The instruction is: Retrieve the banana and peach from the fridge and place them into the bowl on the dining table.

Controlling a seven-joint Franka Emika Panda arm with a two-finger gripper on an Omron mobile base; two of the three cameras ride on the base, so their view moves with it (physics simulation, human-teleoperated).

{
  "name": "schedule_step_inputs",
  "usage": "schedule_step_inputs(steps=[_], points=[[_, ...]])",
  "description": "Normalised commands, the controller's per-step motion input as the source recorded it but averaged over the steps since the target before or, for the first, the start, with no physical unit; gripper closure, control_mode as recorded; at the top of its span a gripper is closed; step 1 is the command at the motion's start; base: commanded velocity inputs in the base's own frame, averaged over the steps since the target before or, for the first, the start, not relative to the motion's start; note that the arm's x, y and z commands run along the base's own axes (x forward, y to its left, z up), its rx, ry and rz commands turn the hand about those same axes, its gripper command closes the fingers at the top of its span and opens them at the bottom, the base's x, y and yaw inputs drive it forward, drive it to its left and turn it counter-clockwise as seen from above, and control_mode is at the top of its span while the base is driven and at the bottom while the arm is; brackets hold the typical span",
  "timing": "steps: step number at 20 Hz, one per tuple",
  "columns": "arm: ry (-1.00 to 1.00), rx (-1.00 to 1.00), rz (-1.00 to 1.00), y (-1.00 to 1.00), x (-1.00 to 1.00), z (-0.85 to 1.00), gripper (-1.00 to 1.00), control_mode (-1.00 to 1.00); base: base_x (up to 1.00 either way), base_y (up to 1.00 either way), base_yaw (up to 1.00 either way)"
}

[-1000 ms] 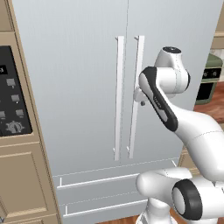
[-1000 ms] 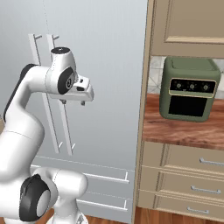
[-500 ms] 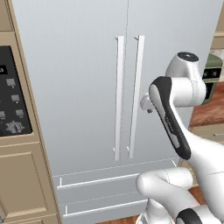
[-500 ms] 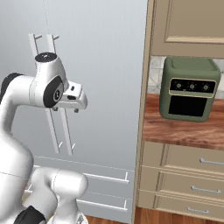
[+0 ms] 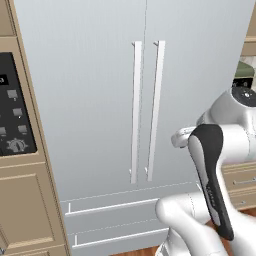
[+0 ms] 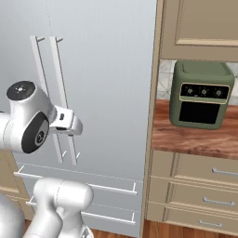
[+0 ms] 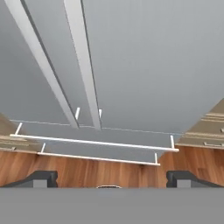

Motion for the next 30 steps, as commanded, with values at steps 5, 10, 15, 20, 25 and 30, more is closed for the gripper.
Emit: schedule_step_inputs(steps=[5,10,15,20,25,30], points=[[-0.15,-0.01,0.00,0.00,-0.61,0.00,-1.00,-1.00,0.00,0.00,0.00],[-0.11,0.00,0.00,0.00,-0.39,0.00,-1.00,-1.00,0.00,0.00,0.00],[0.00,0.00,0.00,0.00,0.00,0.00,-1.00,1.00,-0.08,0.00,0.00],[0.00,0.00,0.00,0.00,0.00,0.00,-1.00,1.00,-0.42,0.10,0.00],[0.00,0.00,0.00,0.00,0.00,0.00,-1.00,1.00,-0.52,0.19,0.00],[0.00,0.00,0.00,0.00,0.00,0.00,-1.00,1.00,-0.38,0.29,0.00]])
